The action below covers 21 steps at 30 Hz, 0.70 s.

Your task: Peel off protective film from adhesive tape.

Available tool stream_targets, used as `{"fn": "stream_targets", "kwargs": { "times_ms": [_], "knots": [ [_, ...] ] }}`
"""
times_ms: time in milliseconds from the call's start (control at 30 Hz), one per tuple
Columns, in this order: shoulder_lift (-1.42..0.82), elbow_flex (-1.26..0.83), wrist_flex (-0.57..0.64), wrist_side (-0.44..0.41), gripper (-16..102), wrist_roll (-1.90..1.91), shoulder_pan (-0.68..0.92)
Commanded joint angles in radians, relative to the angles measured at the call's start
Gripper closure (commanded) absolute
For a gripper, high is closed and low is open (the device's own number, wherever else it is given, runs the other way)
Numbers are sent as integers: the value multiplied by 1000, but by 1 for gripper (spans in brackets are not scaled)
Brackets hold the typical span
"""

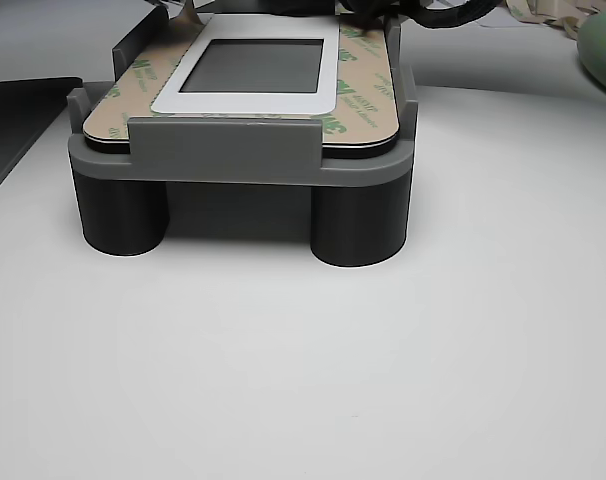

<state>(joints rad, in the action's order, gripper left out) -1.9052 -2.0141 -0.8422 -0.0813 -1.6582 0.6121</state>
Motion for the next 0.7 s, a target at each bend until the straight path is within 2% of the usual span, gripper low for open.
{"fn": "stream_targets", "kwargs": {
  "times_ms": [0,200,233,300,367,433,467,500,567,667],
  "knots": [
    [-86,32,-140,3,-12,66,-31],
    [-207,0,-224,81,-12,183,-143],
    [-241,-31,-204,110,-12,216,-170],
    [-319,-98,-164,222,-12,308,-242],
    [-419,-163,-143,268,-6,463,-284],
    [-557,-273,-17,330,2,687,-356],
    [-629,-330,60,325,-3,836,-390],
    [-699,-383,127,308,-14,992,-431],
    [-839,-483,206,258,-14,1252,-488],
    [-1009,-569,173,166,-14,1520,-526]
  ]
}}
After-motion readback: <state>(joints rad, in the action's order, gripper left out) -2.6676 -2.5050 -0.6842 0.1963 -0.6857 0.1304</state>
